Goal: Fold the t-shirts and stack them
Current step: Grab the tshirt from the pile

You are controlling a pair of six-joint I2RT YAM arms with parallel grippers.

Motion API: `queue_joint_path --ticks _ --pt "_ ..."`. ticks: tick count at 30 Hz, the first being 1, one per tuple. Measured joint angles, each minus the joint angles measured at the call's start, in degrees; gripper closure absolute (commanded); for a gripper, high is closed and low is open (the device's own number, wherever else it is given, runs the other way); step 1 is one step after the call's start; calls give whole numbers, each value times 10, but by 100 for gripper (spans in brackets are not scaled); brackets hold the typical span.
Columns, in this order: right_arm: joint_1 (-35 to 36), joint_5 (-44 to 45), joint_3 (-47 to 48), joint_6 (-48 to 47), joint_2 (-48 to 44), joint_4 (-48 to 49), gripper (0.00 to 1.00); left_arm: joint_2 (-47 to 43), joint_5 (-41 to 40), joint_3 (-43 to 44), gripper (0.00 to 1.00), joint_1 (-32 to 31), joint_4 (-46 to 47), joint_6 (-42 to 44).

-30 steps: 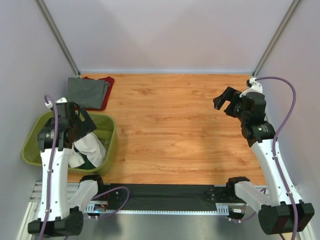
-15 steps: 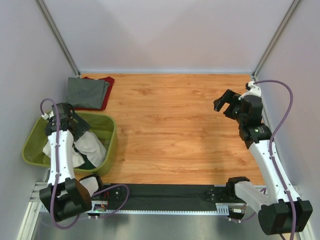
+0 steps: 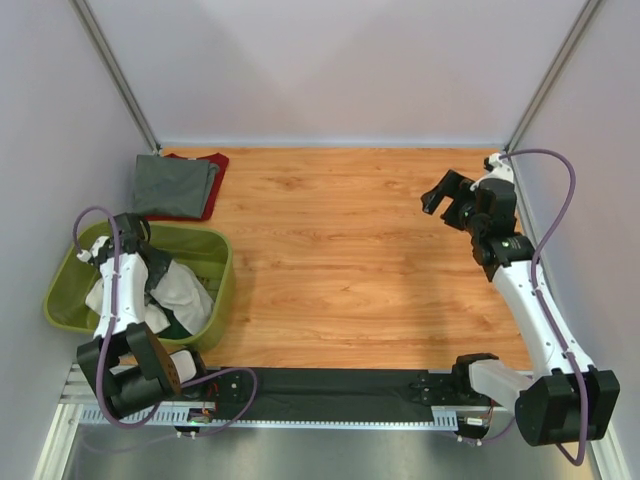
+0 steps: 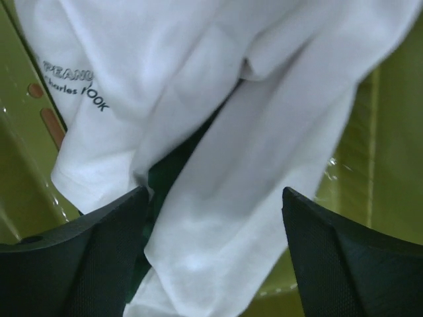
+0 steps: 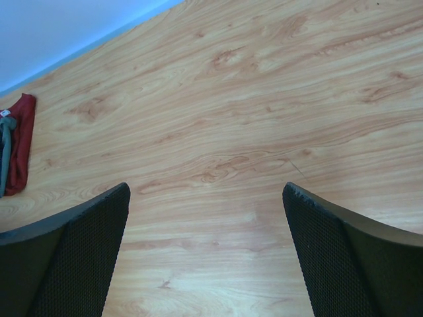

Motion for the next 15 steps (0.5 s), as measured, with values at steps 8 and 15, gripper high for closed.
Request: queue_joint_path --ticks 8,15 --pt "0 -19 46 -3 21 -5 0 8 -47 -40 70 1 33 -50" --pt "0 -12 75 -5 20 -17 0 -4 -73 -5 100 1 5 -33"
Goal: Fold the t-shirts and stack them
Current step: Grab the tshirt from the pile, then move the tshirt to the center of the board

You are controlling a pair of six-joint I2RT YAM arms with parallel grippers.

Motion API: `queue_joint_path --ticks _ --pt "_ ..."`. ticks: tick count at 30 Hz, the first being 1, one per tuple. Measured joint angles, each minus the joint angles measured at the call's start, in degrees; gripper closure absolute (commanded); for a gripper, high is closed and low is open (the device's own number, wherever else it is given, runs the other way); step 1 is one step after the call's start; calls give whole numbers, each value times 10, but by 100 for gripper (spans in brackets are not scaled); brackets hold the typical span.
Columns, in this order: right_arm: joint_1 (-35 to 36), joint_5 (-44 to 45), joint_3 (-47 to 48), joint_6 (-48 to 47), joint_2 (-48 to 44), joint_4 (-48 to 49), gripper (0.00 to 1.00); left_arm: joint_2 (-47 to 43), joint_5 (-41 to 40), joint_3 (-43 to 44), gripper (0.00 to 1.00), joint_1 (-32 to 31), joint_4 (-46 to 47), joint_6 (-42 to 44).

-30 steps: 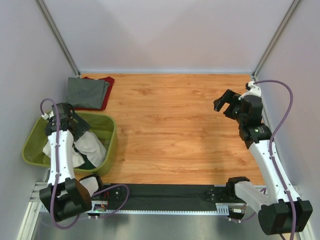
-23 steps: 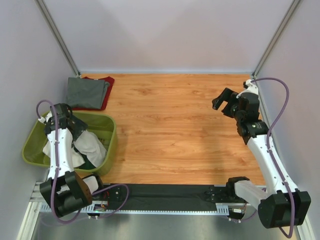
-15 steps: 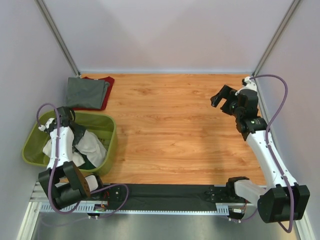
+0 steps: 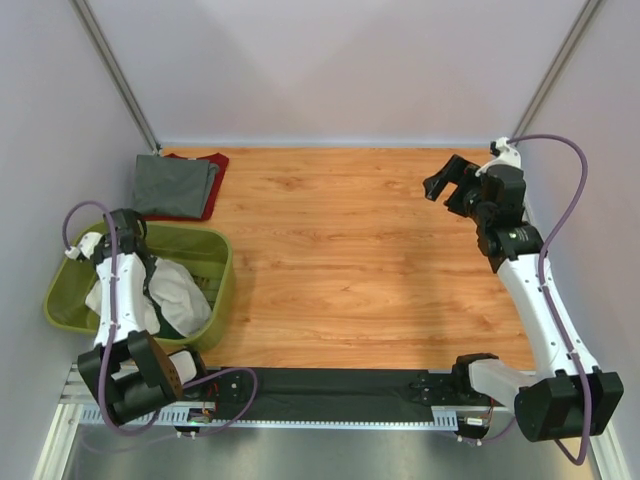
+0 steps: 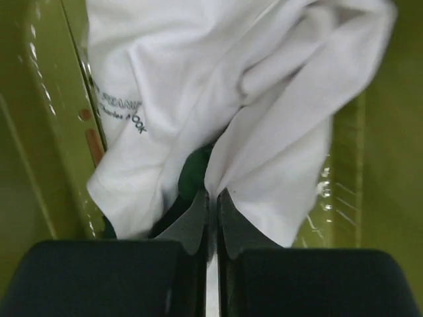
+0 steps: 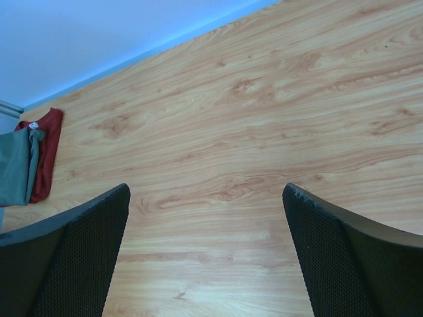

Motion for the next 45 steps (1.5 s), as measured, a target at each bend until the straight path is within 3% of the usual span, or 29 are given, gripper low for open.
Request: queue_joint_path --ticks 9,15,20,22,25,29,35,39,41,42,43,45 --pt "0 37 97 -1 13 -63 0 -134 4 207 100 -24 -42 123" --pt "0 96 247 0 80 -143 0 -123 37 416 100 -83 -45 207" --pt "0 125 273 0 79 -190 0 -72 133 598 100 -106 -48 250" --pt "0 138 268 0 69 -203 0 -47 169 654 100 -145 -45 263" --pt "0 158 247 1 42 -214 0 14 183 744 100 -257 -46 287" --pt "0 185 221 1 -2 -238 0 114 160 831 100 -402 -37 311" --pt "0 245 205 6 -33 -302 0 230 85 799 100 -598 -14 339" --pt "-1 263 176 17 -35 -338 0 249 63 668 100 -661 26 319" --pt "-1 253 148 23 -35 -338 0 240 75 553 96 -676 87 281" --pt "-1 244 132 25 -34 -338 0 236 88 494 88 -679 113 264" --pt "-1 235 117 26 -33 -337 0 240 101 447 62 -683 130 247" --pt "-1 218 95 29 -25 -338 0 274 117 416 28 -694 125 235"
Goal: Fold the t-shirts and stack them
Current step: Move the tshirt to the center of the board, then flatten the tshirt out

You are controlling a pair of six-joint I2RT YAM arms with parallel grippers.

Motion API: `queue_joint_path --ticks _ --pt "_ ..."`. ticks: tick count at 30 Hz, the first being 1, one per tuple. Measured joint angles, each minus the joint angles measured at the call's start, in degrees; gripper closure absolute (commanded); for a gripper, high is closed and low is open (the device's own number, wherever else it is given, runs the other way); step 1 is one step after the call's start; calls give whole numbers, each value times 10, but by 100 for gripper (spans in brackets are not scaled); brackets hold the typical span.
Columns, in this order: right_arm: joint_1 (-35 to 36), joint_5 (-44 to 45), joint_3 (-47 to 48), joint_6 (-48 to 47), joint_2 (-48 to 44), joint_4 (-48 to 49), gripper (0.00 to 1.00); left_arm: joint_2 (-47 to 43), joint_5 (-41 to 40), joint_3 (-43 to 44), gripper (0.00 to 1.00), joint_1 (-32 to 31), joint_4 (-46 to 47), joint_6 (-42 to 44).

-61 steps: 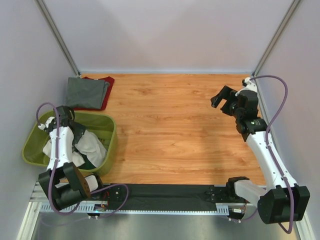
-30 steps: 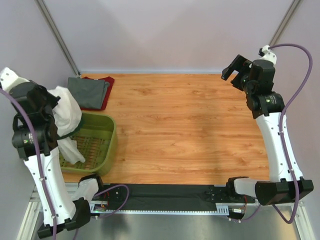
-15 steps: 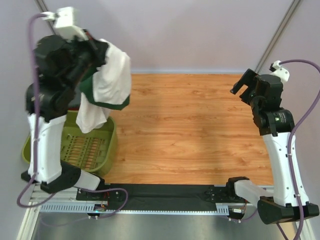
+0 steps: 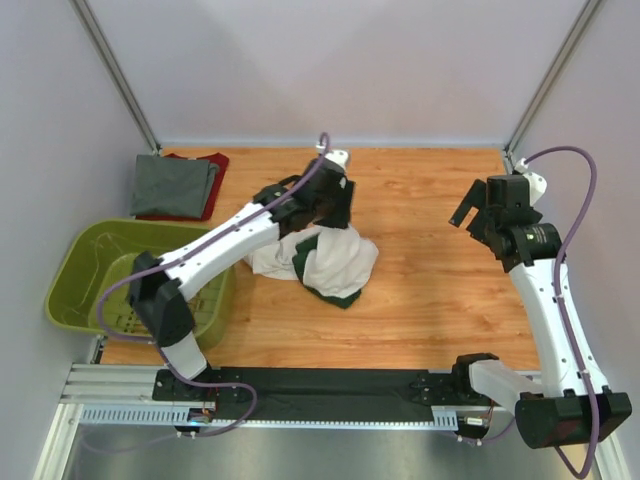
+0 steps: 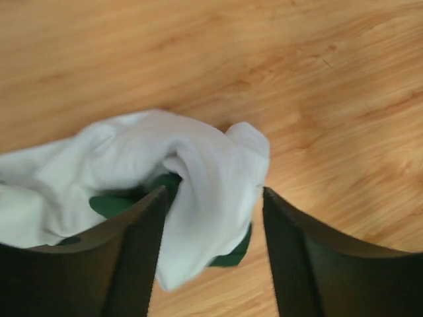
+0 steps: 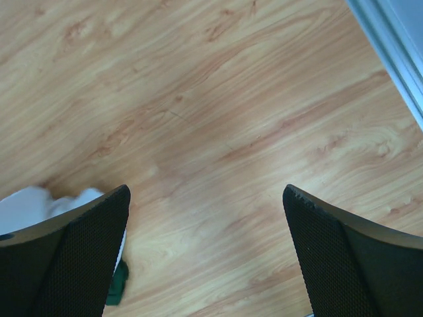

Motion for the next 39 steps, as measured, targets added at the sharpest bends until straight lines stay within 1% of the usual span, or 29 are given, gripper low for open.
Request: queue_joint_path --ticks 1,2,5,7,8,10,12,13,16,17,19,22,23,24,25,27,30,33,35,36,37,39 --pt "0 -6 -6 0 5 0 0 26 2 7 8 -10 -5 -5" --pt "0 -11 -11 1 11 2 0 54 3 21 1 -21 -7 -8" --pt "0 -29 -27 0 16 13 0 116 -7 85 1 -47 -46 -16" --pt "0 -50 -40 -1 15 26 0 115 -14 91 1 -50 -69 -22" --pt "0 -69 -50 -3 15 40 0 107 -17 87 0 -47 -76 -26" --pt "5 -104 -71 -5 14 63 0 71 -29 53 1 -27 -86 -38" --pt "30 -141 -90 -6 17 86 0 10 -36 -8 1 10 -92 -56" --pt "52 -149 -94 -8 22 96 0 -24 -39 -38 1 31 -100 -66" --pt "149 -139 -94 -21 43 126 1 -115 -46 -113 1 95 -112 -91" --pt "200 -126 -93 -29 55 140 2 -141 -50 -130 1 109 -116 -94" --pt "271 -109 -90 -41 80 161 5 -180 -56 -150 1 118 -124 -97" --pt "352 -91 -83 -59 116 183 5 -211 -57 -151 1 119 -128 -92" --pt "379 -84 -79 -67 130 192 8 -222 -58 -150 1 123 -129 -89" --pt "401 -79 -75 -75 142 201 8 -226 -60 -149 1 129 -130 -88" --pt "429 -66 -70 -85 156 209 11 -231 -58 -146 1 143 -133 -85" --pt "472 -47 -55 -102 185 228 14 -240 -57 -140 1 176 -141 -76" --pt "533 -12 -16 -121 249 250 15 -260 -62 -136 1 226 -155 -60" --pt "563 10 27 -131 317 262 16 -300 -73 -136 1 258 -172 -45" --pt "573 19 51 -135 359 264 23 -333 -79 -137 1 275 -181 -40" --pt "577 21 62 -136 380 264 27 -352 -82 -137 1 285 -187 -38" --pt "581 23 72 -138 401 263 37 -369 -86 -138 1 295 -193 -37" --pt "585 25 95 -137 441 254 46 -404 -98 -148 1 308 -202 -36"
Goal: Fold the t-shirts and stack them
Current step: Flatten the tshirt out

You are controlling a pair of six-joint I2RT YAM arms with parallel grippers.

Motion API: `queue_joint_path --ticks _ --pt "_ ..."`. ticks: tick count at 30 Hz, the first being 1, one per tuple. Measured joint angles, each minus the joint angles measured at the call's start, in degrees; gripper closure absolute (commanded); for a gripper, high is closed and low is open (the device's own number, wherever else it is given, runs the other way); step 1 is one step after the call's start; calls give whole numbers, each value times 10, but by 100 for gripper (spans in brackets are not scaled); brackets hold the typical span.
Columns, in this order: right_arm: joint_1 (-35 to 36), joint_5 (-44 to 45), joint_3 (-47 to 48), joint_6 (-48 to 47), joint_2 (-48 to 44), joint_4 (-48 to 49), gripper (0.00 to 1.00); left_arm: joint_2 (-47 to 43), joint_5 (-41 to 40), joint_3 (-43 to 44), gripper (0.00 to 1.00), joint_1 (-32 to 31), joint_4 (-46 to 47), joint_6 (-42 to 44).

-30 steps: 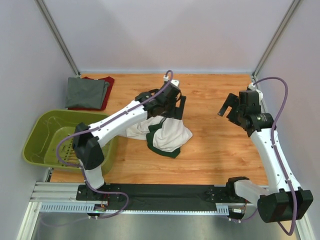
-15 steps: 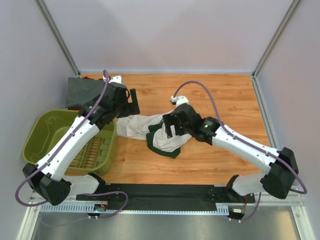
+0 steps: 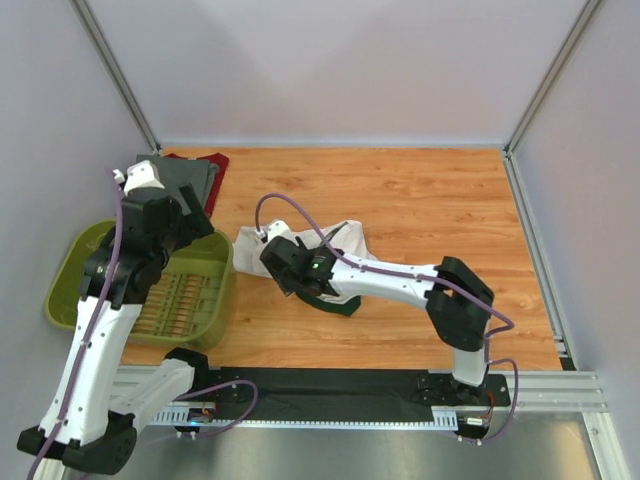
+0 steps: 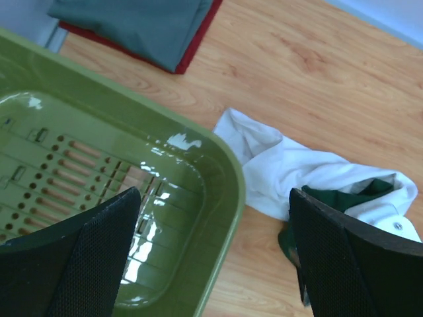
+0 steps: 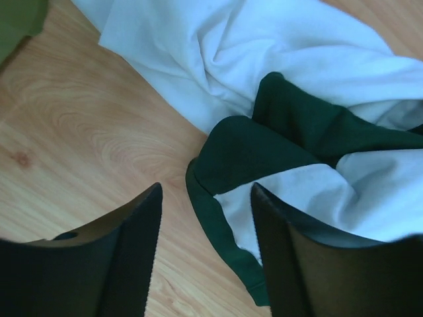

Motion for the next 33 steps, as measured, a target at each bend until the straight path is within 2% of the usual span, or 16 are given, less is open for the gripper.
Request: queue_joint_path --ticks 1,3,6,12,14,15,17,18,21,24,27,30,33 --pt "1 2 11 3 17 -3 49 -12 -4 -6 1 2 -6 0" --pt "2 13 45 14 59 -26 50 -43 -14 -25 1 2 -20 1" --pt "2 30 91 33 110 -54 36 -73 -24 -43 0 2 -44 2" --pt "2 52 107 57 151 -83 35 -91 -33 -49 1 3 -72 5" --pt "2 66 109 61 163 -95 48 -90 -36 -49 1 4 -79 8" --pt "2 76 109 63 168 -102 71 -90 -37 -49 1 4 -83 9" --pt "2 94 107 66 174 -116 92 -92 -37 -49 1 4 -88 10" --pt "2 103 105 70 173 -120 100 -92 -35 -49 1 4 -89 11" --pt "-3 114 94 76 157 -128 100 -92 -5 -49 1 4 -85 21" --pt "-26 88 53 84 91 -130 100 -73 50 -43 1 4 -72 40" --pt "-84 36 3 90 -28 -117 100 -37 89 -32 3 -6 -49 53" --pt "-168 3 -29 94 -167 -99 100 3 109 -25 6 -59 -4 59" --pt "-240 -5 -48 94 -265 -82 100 44 125 -26 9 -117 46 55"
